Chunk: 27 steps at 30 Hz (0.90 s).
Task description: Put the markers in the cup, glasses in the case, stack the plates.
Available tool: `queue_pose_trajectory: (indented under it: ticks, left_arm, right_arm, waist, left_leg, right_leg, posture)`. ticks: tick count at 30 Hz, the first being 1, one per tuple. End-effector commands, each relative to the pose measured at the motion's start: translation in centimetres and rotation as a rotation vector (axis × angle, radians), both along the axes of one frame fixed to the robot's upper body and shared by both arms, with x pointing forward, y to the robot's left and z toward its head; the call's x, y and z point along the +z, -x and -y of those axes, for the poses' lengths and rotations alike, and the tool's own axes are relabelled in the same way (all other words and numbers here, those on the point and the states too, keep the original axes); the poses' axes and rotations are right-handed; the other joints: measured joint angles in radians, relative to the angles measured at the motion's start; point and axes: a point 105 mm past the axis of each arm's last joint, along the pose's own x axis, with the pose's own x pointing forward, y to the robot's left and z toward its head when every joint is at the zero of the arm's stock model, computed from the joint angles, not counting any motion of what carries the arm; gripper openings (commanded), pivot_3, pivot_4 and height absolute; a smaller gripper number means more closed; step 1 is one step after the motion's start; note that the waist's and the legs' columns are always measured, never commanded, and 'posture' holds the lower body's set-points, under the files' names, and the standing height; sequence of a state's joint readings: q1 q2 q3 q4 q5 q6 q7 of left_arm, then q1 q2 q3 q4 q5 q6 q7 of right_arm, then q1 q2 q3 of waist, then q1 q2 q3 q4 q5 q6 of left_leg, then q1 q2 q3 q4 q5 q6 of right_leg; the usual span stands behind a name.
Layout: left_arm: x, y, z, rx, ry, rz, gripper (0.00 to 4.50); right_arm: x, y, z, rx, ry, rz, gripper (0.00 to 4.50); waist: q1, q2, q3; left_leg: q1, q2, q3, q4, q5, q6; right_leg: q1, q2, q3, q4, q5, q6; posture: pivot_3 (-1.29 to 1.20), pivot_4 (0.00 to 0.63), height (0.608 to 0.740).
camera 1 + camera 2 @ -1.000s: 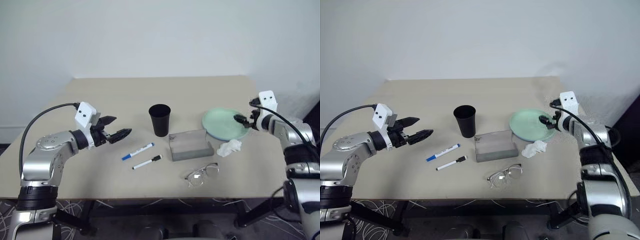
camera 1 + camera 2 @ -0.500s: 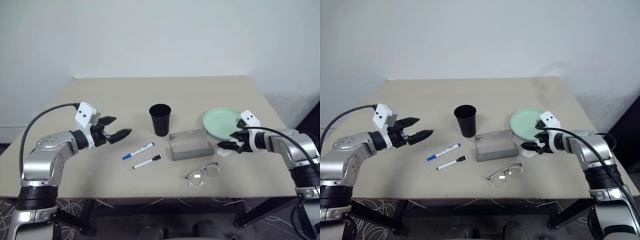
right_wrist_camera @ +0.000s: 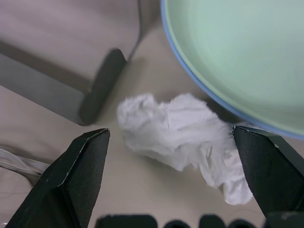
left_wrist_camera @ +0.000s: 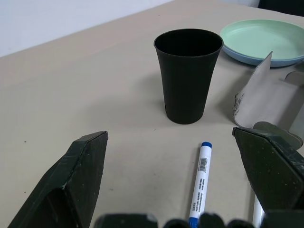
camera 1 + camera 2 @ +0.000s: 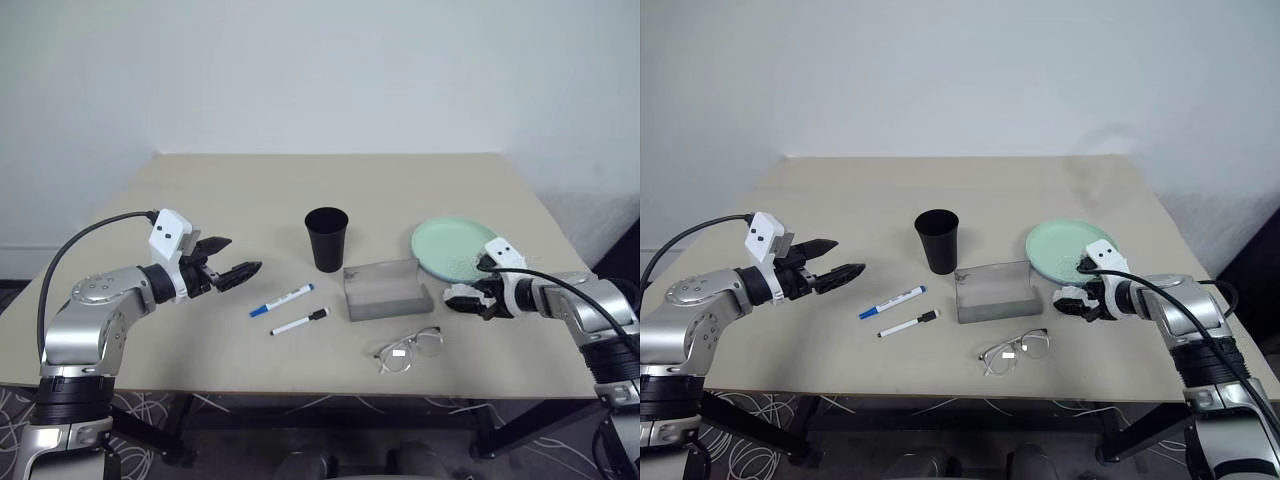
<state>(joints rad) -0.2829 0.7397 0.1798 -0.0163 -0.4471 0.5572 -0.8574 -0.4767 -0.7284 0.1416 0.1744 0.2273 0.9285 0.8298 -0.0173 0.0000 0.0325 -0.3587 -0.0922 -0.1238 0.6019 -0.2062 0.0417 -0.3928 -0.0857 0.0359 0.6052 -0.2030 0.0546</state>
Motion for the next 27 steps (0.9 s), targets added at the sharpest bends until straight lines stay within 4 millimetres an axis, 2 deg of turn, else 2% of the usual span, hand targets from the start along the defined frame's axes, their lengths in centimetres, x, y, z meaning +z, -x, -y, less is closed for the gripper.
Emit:
queue_pose_trajectory:
  ticks: [1,12,13,16,26,27]
  left_arm:
    - [1.8,-0.1,-0.1,-0.005,-0.02,0.066,4.5]
    - [1.7,-0.2,0.1,-0.007,-0.019,0.066,4.5]
    - [1.6,-0.2,0.1,-0.007,-0.019,0.066,4.5]
    - [1.6,-0.2,0.1,-0.006,-0.02,0.066,4.5]
    - [1.6,-0.2,0.0,0.004,-0.02,0.069,4.5]
    - [1.6,-0.3,0.0,0.005,-0.021,0.07,4.5]
  right_arm:
    - [0.6,-0.5,0.5,-0.008,0.022,0.044,4.48]
    - [-0.5,-1.6,1.0,-0.081,0.043,0.082,4.48]
    - [-0.5,-1.9,1.1,-0.093,0.042,0.092,4.31]
    - [-0.5,-2.4,1.1,-0.114,0.039,0.109,3.64]
    - [0.1,-3.0,1.2,-0.097,0.035,0.131,0.05]
    - [0.3,-2.9,1.2,-0.082,0.035,0.129,0.05]
  waist:
    - [0.0,0.0,0.0]
    - [-0.001,0.0,0.0]
    - [-0.001,0.0,0.0]
    - [-0.002,-0.001,0.0]
    - [-0.002,0.0,0.0]
    - [-0.002,0.0,0.0]
  left_leg:
    - [0.0,0.0,0.0,0.0,0.0,0.0]
    - [0.001,0.0,0.0,0.0,0.0,0.0]
    - [0.001,0.0,0.0,0.0,0.0,0.0]
    - [0.001,0.0,0.0,0.001,0.0,0.0]
    - [0.001,0.001,0.0,0.001,0.0,0.0]
    - [0.0,0.001,0.0,0.001,0.0,0.0]
  right_leg:
    - [0.0,0.0,0.0,0.0,0.0,0.0]
    - [0.001,0.0,0.0,0.0,0.0,0.0]
    - [0.001,0.0,0.0,0.0,0.0,0.0]
    - [0.001,0.0,0.0,0.0,0.0,0.0]
    - [0.0,0.0,0.0,0.0,0.0,0.0]
    - [0.0,0.0,0.0,0.0,0.0,0.0]
  posture:
    - [0.0,0.0,0.732]
    - [0.0,0.0,0.732]
    - [0.0,0.0,0.732]
    - [0.0,0.0,0.732]
    - [0.0,0.0,0.732]
    - [0.0,0.0,0.732]
